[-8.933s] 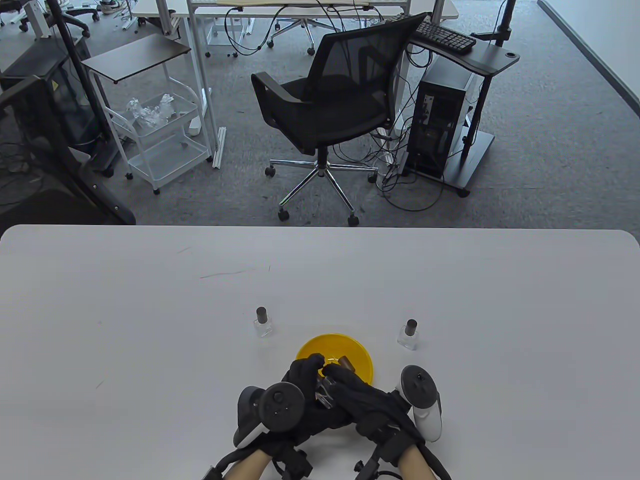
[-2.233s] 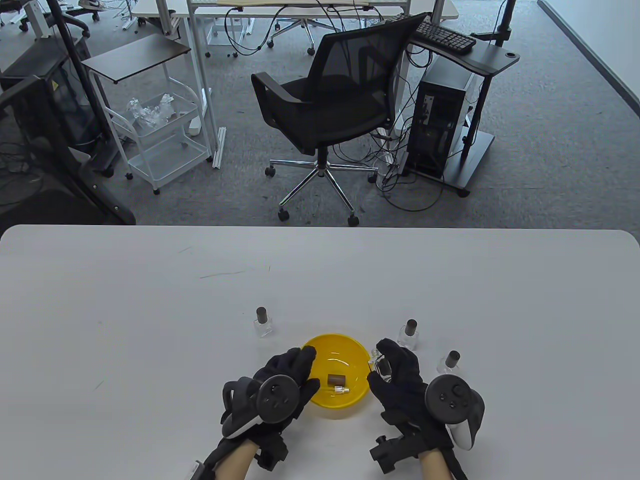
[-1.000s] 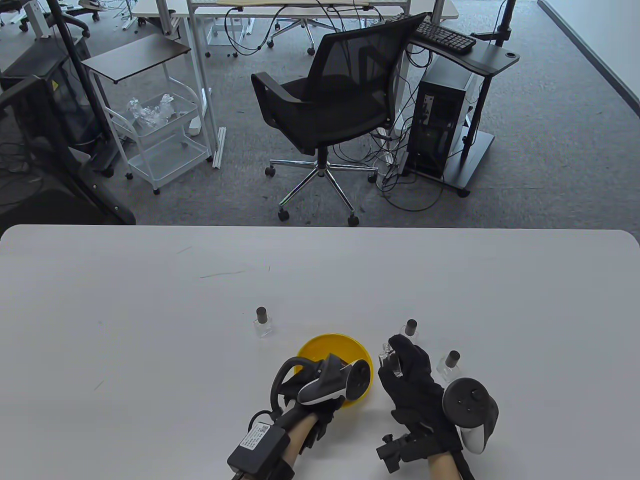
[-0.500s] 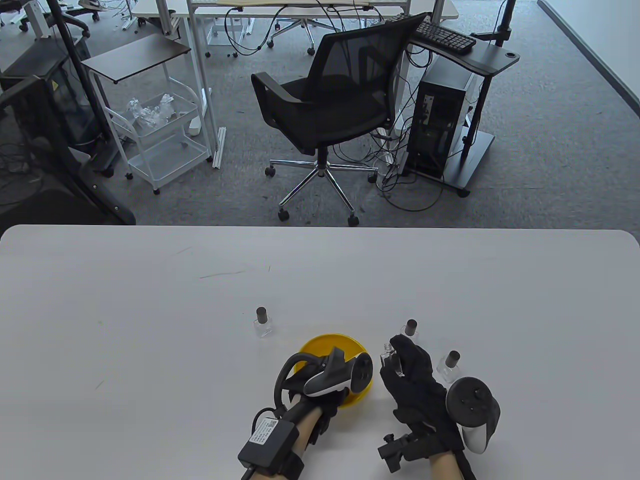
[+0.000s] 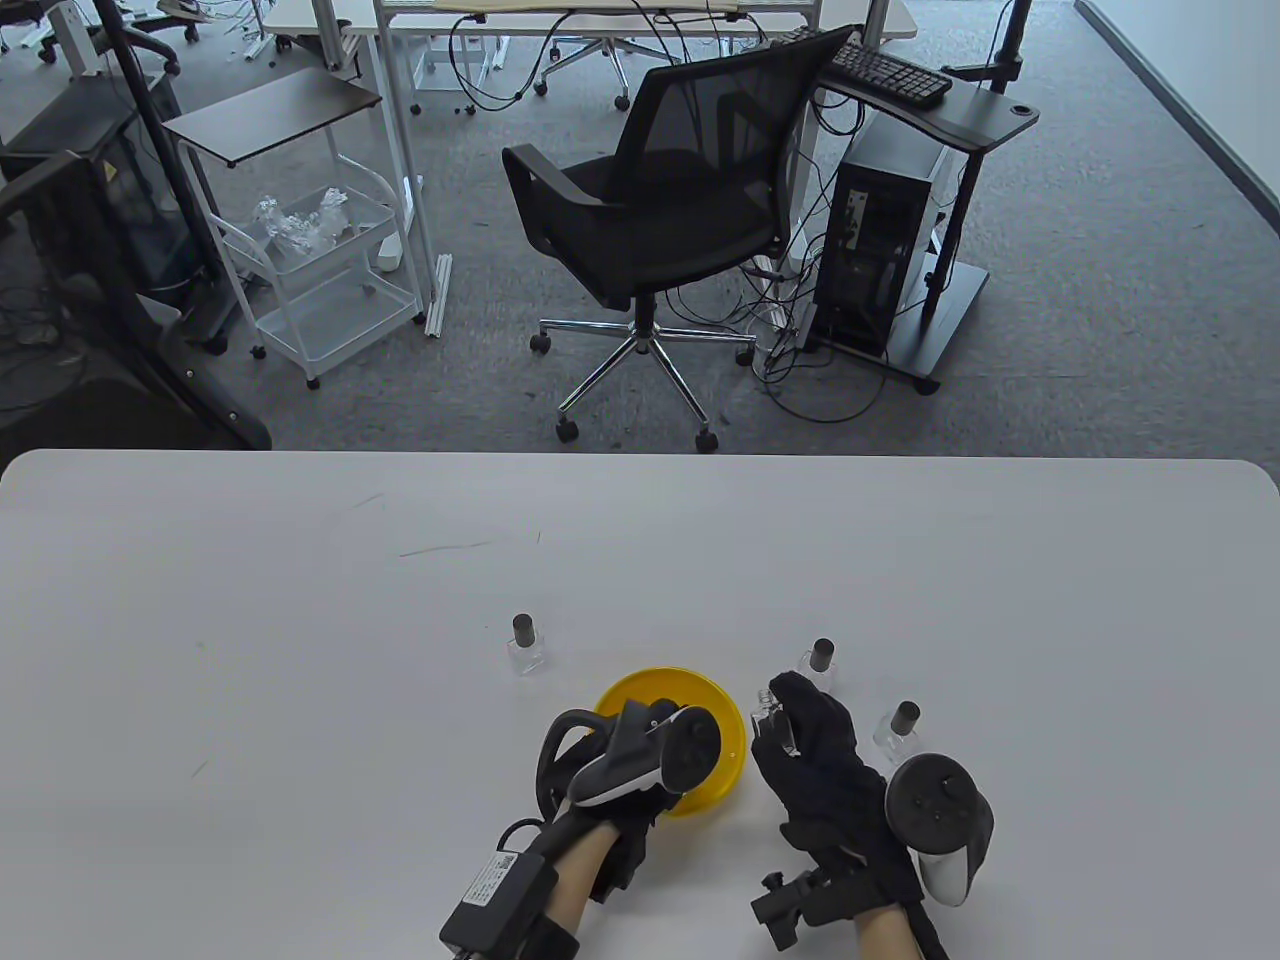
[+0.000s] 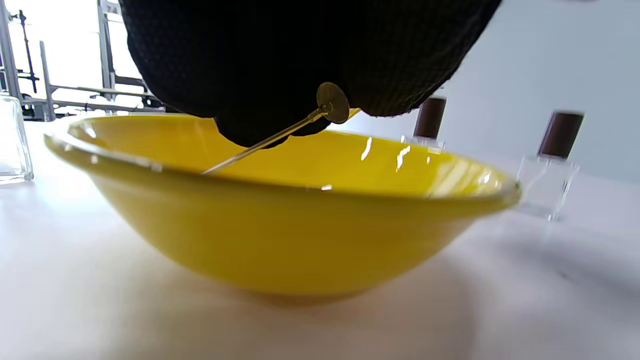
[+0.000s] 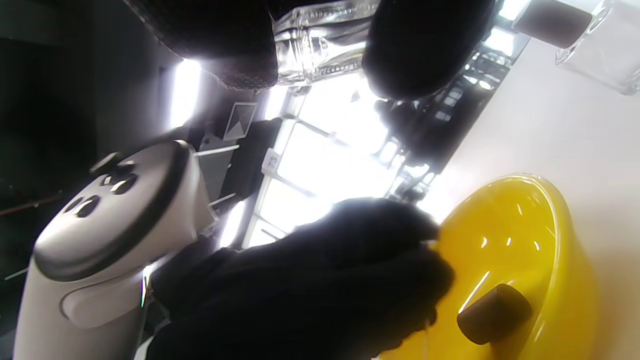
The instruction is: Assemble perfume bottles from components
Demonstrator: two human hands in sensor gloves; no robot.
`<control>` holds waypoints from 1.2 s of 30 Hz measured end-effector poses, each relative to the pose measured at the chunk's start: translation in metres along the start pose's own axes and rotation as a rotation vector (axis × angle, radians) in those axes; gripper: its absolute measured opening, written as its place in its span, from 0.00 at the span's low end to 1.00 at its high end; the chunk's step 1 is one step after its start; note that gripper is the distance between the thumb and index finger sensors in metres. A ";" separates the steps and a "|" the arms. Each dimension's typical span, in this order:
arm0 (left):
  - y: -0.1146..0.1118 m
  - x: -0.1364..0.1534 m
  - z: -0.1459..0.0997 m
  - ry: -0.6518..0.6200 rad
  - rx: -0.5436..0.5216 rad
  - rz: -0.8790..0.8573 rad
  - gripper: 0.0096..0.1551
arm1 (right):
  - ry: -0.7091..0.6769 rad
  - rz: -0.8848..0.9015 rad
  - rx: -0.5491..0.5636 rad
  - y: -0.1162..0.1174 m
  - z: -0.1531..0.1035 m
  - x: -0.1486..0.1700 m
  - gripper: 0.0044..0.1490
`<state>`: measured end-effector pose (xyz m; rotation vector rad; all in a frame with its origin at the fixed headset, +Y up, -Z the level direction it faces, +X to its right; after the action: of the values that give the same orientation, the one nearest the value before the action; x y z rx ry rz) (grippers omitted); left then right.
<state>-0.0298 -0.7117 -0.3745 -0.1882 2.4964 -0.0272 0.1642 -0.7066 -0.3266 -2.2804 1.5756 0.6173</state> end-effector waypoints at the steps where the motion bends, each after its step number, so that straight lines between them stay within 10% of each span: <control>1: 0.007 0.003 -0.005 -0.001 -0.052 -0.038 0.26 | 0.002 0.005 -0.007 0.002 0.000 0.000 0.40; 16: 0.012 0.058 -0.072 0.083 -0.548 -0.725 0.25 | 0.016 0.109 -0.080 0.021 0.000 0.004 0.38; 36: -0.015 0.089 -0.090 0.147 -0.624 -1.422 0.24 | 0.231 0.534 -0.069 0.043 -0.015 0.046 0.30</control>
<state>-0.1520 -0.7411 -0.3538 -2.1617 1.8876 0.1548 0.1405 -0.7656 -0.3372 -2.0308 2.3400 0.5458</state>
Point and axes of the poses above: the tracker on the back of each hand, its own x axis roughly to the little-finger side, its own z axis roughly from the wrist to the fingertips, y = z × x, the point moved 2 cm from there along z, roughly from the wrist to the fingertips, and after that the axes turned 12 degrees about -y, right-handed, at the moved point
